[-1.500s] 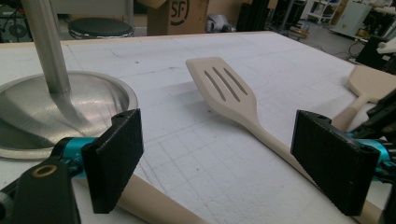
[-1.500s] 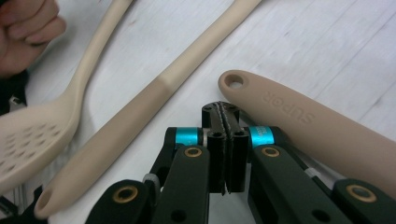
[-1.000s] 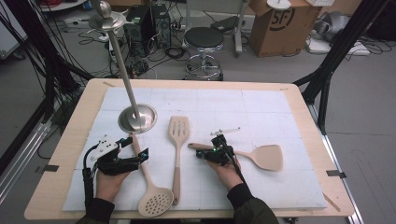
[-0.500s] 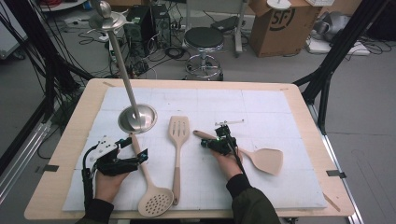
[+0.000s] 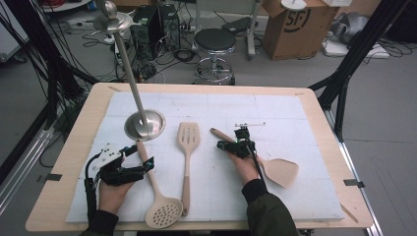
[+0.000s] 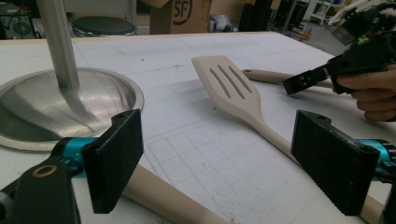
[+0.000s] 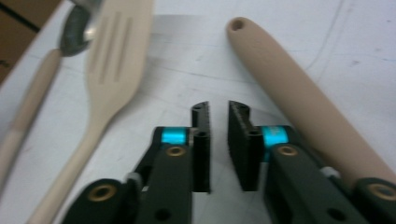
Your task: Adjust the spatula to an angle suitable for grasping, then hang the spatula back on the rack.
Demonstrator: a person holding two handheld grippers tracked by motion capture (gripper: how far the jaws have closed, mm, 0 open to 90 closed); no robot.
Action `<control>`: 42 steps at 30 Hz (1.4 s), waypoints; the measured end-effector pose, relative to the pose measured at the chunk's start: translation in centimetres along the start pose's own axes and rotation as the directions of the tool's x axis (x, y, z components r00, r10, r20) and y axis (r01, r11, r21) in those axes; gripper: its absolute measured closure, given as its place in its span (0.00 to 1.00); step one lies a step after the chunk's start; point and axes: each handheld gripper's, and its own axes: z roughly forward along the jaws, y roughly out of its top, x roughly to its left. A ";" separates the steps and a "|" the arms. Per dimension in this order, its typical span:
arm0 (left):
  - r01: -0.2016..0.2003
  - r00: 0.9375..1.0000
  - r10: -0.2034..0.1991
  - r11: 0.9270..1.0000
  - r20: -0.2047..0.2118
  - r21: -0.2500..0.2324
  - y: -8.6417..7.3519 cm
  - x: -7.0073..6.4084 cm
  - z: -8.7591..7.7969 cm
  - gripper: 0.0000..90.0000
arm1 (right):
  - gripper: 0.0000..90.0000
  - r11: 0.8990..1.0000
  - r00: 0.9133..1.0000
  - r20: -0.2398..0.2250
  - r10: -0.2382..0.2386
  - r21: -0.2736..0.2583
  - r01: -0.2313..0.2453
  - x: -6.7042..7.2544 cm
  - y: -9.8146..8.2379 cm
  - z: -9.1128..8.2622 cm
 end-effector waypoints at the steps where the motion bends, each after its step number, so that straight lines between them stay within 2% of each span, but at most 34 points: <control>1: 0.000 1.000 0.000 1.000 0.000 0.000 0.0 0.0 0.0 0.20 | 0.84 1.000 1.000 -0.018 -0.006 -0.005 0.006 0.0 0.0 -0.3; 4: -0.002 1.000 0.002 1.000 0.003 0.001 0.0 0.0 0.0 0.20 | 0.69 1.000 0.999 -0.034 -0.001 -0.029 0.000 0.0 0.1 -1.7; 5: -0.001 1.000 0.001 1.000 0.002 -0.002 0.0 -0.1 0.0 0.20 | 0.69 1.000 0.999 -0.034 -0.001 -0.029 0.000 0.0 0.1 -1.7; 6: -0.002 1.000 0.002 1.000 0.004 -0.002 0.0 -0.1 -0.1 0.20 | 0.59 0.998 0.998 -0.052 0.021 -0.052 -0.024 -0.2 0.2 -2.9; 7: -0.002 1.000 0.002 1.000 0.004 -0.002 0.0 -0.1 -0.1 0.20 | 0.56 0.998 0.999 -0.048 0.024 -0.061 -0.027 -0.3 0.3 -3.4; 9: -0.001 1.000 0.001 1.000 0.004 -0.002 0.1 -0.2 -0.1 0.20 | 0.55 0.997 0.998 -0.050 0.024 -0.069 -0.027 -0.5 0.3 -3.9; 10: -0.001 1.000 0.001 1.000 0.004 -0.001 0.0 -0.2 -0.1 0.20 | 0.52 0.997 0.998 -0.045 0.033 -0.070 -0.036 -1.1 0.3 -4.9; 11: -0.002 1.000 0.002 1.000 0.003 -0.001 0.0 -0.2 -0.1 0.20 | 0.52 0.997 0.998 -0.045 0.033 -0.070 -0.036 -1.1 0.3 -4.9; 12: -0.003 1.000 0.003 1.000 0.004 -0.001 0.0 -0.2 -0.1 0.20 | 0.52 0.996 0.999 -0.027 0.046 -0.079 -0.048 -1.7 0.2 -5.9; 13: -0.003 1.000 0.003 1.000 0.004 0.000 0.0 -0.2 0.0 0.20 | 0.52 0.996 0.999 -0.027 0.046 -0.079 -0.048 -1.7 0.2 -5.9; 14: -0.003 1.000 0.003 1.000 0.004 0.001 0.0 -0.2 0.0 0.20 | 0.52 0.995 0.998 -0.020 0.055 -0.082 -0.056 -2.3 0.1 -6.7; 19: -0.003 1.000 0.003 1.000 0.000 0.003 0.0 -0.2 0.0 0.20 | 0.51 0.995 0.998 -0.005 0.062 -0.076 -0.062 -3.3 -0.1 -8.0; 25: -0.001 1.000 0.001 1.000 0.002 0.003 0.0 -0.3 0.2 0.20 | 0.50 0.998 0.999 0.012 0.039 -0.052 -0.039 -3.8 -0.2 -8.7; 29: -0.004 1.000 0.004 1.000 0.005 0.005 0.0 -0.3 0.2 0.20 | 0.49 1.000 0.999 0.033 0.014 0.012 -0.015 -4.2 -0.2 -8.6; 32: -0.005 1.000 0.005 1.000 0.007 0.007 0.0 -0.4 0.3 0.20 | 0.49 0.999 0.999 0.043 0.009 0.032 -0.011 -4.5 -0.3 -8.6; 37: -0.006 1.000 0.006 1.000 0.008 0.006 0.1 -0.3 0.3 0.20 | 0.50 0.997 0.999 0.044 0.002 0.074 -0.006 -4.7 -0.3 -8.3; 42: -0.004 1.000 0.004 1.000 0.008 0.006 0.1 -0.3 0.3 0.20 | 0.51 0.991 0.998 0.053 -0.029 0.130 0.022 -4.7 -0.5 -7.4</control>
